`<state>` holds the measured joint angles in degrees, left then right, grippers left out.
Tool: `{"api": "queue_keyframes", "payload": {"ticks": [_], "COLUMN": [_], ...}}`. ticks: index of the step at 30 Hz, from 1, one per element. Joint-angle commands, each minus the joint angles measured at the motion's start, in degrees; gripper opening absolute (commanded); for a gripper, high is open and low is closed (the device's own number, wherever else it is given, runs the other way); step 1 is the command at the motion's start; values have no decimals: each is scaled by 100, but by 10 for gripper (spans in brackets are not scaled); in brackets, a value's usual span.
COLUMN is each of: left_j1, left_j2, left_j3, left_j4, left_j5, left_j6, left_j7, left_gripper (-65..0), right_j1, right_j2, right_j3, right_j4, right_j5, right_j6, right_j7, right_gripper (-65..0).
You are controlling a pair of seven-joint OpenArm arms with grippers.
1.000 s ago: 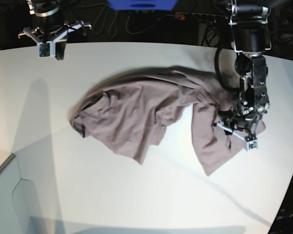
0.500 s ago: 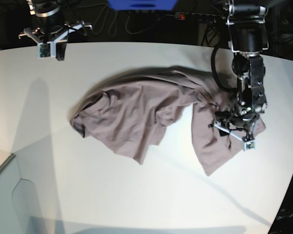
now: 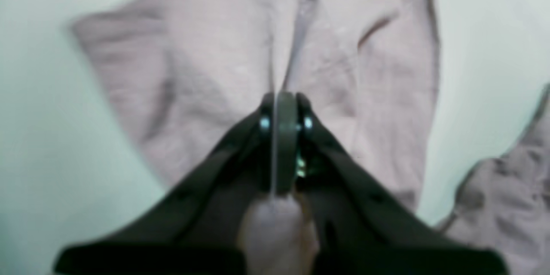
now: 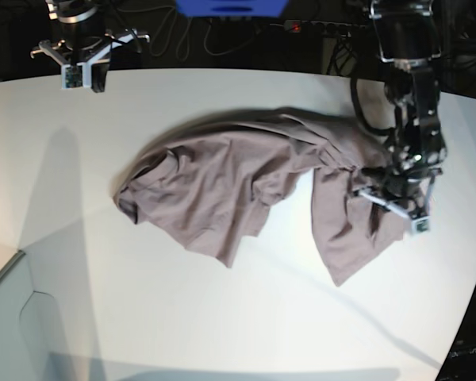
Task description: Layout the t-shirt on the table in an organized manner, then fold the t-shirt properly
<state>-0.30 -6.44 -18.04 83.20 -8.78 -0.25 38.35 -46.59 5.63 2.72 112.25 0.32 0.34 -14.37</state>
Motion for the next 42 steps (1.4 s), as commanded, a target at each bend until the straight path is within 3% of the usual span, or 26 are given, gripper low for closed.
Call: {"api": "queue_keyframes", "payload": {"ticks": [1, 6, 11, 18, 22, 24, 26, 29, 32, 35, 42], "left_j1": [34, 720, 1230, 1792, 1854, 1836, 1827, 1810, 1810, 1801, 1801], "left_j2": [-20, 147, 420, 367, 217, 217, 252, 270, 252, 252, 235], "left_j3": [-99, -591, -1400, -2473, -2798, -2956, -3132, -3273, -3308, -3431, -3519], "left_j4": [555, 2243, 2955, 2208, 1460, 1188, 959, 687, 476, 300, 186], "left_j5": [-24, -24, -120, -1650, -2072, -2072, -2089, -2089, -2089, -2089, -2089], "left_j6": [-32, -32, -50, -58, -700, -1113, -1509, -1869, -2063, -2230, -2538], "left_j7": [-156, -156, -156, -156, -156, -156, -156, -156, -164, -164, -164], "left_gripper": [-650, -650, -650, -650, -650, -650, -650, -650, -650, -650, -650], "right_j1": [-58, -40, -14, 232, 426, 584, 883, 1323, 1683, 1956, 2457], "right_j2": [4, 13, 13, -5, -13, 4, -22, -145, -216, -224, -224], "right_j3": [22, -4, -4, -13, -145, -312, -364, -426, -444, -461, -461], "right_j4": [85, 85, 129, 191, 226, 226, 217, 217, 217, 217, 208], "right_j5": [-10, -10, -10, -1, -1, -1, -1, -1, -1, -1, -1], "right_j6": [6, 6, 6, 6, 41, 349, 920, 1632, 2036, 2247, 2274], "right_j7": [123, 123, 158, 123, 105, -176, -704, -1548, -2119, -2427, -2418], "right_gripper": [-650, -650, -650, -650, -650, -650, -650, -650, -617, -530, -375]}}
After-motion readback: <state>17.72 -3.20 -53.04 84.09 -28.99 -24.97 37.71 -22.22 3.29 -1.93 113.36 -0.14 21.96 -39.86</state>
